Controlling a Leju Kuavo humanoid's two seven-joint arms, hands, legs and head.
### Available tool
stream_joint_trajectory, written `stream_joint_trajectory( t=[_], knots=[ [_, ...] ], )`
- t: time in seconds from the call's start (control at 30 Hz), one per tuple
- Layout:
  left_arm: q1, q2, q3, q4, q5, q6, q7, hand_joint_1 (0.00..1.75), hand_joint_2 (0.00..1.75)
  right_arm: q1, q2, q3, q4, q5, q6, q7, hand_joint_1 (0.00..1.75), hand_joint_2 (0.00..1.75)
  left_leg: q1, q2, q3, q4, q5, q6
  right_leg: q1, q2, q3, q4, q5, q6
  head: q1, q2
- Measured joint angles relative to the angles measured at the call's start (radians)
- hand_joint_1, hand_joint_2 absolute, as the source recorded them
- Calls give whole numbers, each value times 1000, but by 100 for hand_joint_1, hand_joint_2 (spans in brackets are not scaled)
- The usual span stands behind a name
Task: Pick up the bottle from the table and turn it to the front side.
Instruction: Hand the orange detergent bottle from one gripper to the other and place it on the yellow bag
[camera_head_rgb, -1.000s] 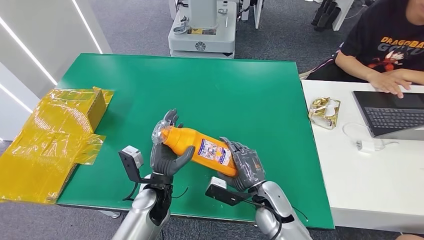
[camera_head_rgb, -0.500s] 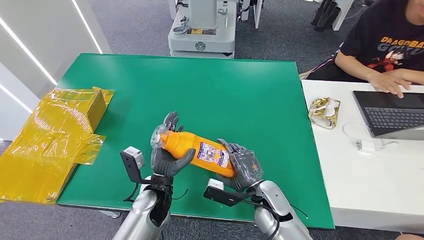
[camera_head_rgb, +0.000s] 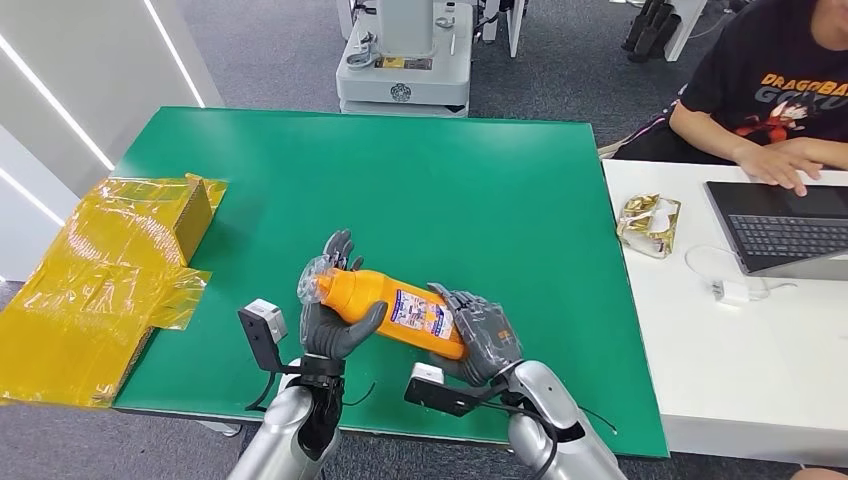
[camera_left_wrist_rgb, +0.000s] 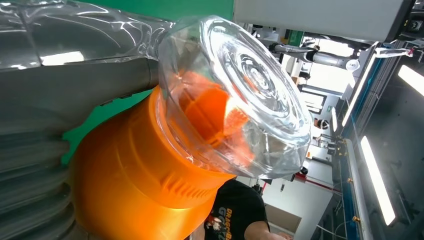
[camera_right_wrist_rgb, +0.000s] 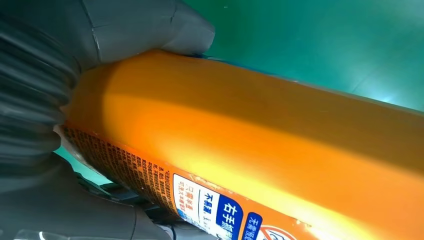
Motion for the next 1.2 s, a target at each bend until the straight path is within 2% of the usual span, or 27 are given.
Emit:
stream_joint_trajectory(
  t=[0.03,0.07,0.17,0.2,1.1,1.13,1.2],
  knots=[
    [0,0,0,0,0,0,0,0,175,0,0,0,0,0,2,0,175,175,0,0,0,0,0,0,0,0,0,0,0,0,0,0],
    [0,0,0,0,1,0,0,33,175,0,0,0,-1,1,5,0,175,175,0,0,0,0,0,0,0,0,0,0,0,0,0,0],
    [0,0,0,0,4,1,0,164,175,1,0,0,-6,8,17,1,175,175,0,0,0,0,0,0,0,0,0,0,0,0,0,0],
    [0,0,0,1,4,1,0,175,175,1,0,0,-7,11,21,2,175,175,0,0,0,0,0,0,0,1,0,0,0,0,0,0],
    [-10,-27,1,0,20,-31,1,175,175,17,0,-1,-43,40,43,37,175,175,0,1,0,0,0,0,0,1,-1,0,0,0,0,0],
    [-10,-27,2,0,19,-36,1,175,175,21,0,-2,-47,43,42,41,166,175,0,1,0,0,0,0,0,1,-1,0,0,0,0,0],
    [-10,-28,3,0,14,-47,1,175,175,33,-1,-4,-59,50,33,48,82,175,0,1,0,0,0,0,0,1,-1,0,0,0,0,0]
  ],
)
